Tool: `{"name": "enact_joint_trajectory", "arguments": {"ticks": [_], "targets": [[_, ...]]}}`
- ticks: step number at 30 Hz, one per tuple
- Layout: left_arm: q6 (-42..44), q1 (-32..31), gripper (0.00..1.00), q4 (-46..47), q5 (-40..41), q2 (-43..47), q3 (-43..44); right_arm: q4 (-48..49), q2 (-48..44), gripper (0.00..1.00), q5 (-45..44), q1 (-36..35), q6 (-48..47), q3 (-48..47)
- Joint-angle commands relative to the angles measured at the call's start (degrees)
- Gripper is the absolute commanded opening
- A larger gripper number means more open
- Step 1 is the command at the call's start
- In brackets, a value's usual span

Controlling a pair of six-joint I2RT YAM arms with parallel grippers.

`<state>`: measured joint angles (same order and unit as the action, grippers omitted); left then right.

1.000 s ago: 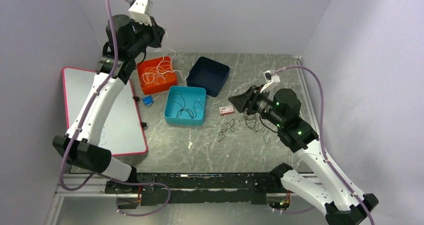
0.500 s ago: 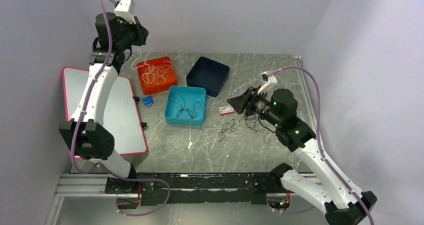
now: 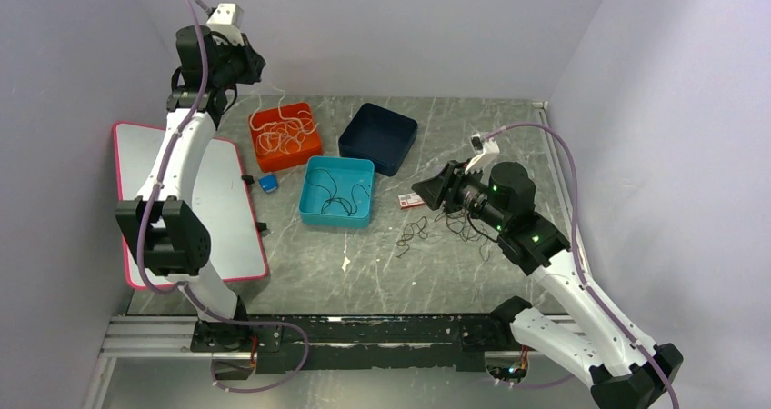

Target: Untangle the cables

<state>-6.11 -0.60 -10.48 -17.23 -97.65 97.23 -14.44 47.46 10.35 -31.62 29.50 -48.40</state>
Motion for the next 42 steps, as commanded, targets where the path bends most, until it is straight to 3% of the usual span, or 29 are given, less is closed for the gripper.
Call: {"name": "enact_joint_trajectory", "arguments": {"ticks": [1,26,42], "targets": [[0.9,0.7,0.07,3.7,-2.0,-1.3,0.4,0.5,-0.2,0.47,0.0,-0.3,-1.2,0.1],[0.6,1.1,0.07,12.4,-0.1,-11.0,-2.5,-1.8,1.0,0.48,-1.6,-0.3,-3.7,-0.1],[-0.5,0.4,0.07,11.6,-3.3,-24.4,3.1,-2.4,1.1,0.48,-1.6,-0.3,-3.7,0.3]]}}
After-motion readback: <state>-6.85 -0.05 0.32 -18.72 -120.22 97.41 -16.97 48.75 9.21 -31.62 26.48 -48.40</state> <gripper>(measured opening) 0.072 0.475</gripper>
